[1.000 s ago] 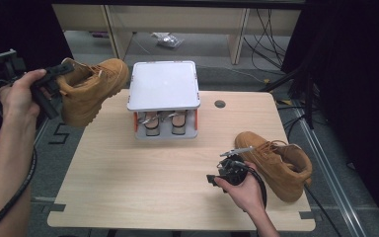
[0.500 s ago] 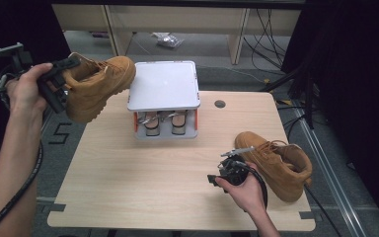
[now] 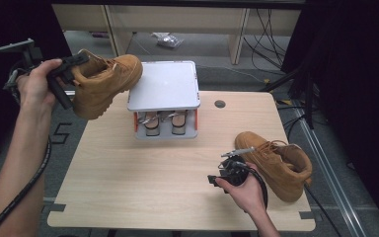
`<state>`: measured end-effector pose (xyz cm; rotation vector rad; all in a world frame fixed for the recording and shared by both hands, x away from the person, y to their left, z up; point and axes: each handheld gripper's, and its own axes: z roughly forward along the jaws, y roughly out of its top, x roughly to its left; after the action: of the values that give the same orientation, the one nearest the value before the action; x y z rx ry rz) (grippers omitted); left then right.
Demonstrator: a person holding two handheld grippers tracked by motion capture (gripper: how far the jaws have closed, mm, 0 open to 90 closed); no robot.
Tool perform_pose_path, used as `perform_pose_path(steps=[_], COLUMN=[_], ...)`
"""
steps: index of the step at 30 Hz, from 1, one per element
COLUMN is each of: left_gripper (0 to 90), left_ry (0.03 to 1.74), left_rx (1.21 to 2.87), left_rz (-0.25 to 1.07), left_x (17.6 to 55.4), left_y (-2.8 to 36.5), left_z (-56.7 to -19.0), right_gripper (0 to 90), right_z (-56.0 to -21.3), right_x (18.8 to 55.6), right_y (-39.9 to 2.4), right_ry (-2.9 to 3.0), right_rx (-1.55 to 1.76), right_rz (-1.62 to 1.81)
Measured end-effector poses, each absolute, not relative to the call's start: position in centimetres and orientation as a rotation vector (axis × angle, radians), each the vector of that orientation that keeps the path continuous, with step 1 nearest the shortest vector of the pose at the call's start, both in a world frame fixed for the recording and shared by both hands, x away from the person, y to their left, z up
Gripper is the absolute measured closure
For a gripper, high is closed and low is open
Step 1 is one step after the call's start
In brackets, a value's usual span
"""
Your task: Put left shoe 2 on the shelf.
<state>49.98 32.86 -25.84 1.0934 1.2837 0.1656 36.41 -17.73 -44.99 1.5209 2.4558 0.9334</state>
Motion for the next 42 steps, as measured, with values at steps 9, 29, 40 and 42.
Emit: perform_pose_path(steps=[9, 29, 40, 42], left_gripper=[81.0, 80.9, 80.6, 80.5], left_ry=[1.285, 1.272, 1.268, 1.266], left_rx=[1.098, 1.13, 1.131, 1.137], left_rz=[0.149, 0.142, 0.136, 0.139], left_x=[51.2, 53.5, 54.4, 54.6], left_y=[31.3, 27.1, 25.3, 25.0], left_z=[-26.1, -26.5, -27.0, -27.2], right_gripper=[45.9, 45.8, 45.8, 45.8], right_z=[-44.9, -45.3, -45.2, -45.2], right_x=[36.2, 35.9, 36.0, 35.9], right_y=[-17.9, -18.2, -18.2, -18.2], right_ry=[2.46, 2.45, 2.453, 2.454], right_rx=[1.549, 1.567, 1.56, 1.558], right_rz=[0.922, 0.912, 0.906, 0.912])
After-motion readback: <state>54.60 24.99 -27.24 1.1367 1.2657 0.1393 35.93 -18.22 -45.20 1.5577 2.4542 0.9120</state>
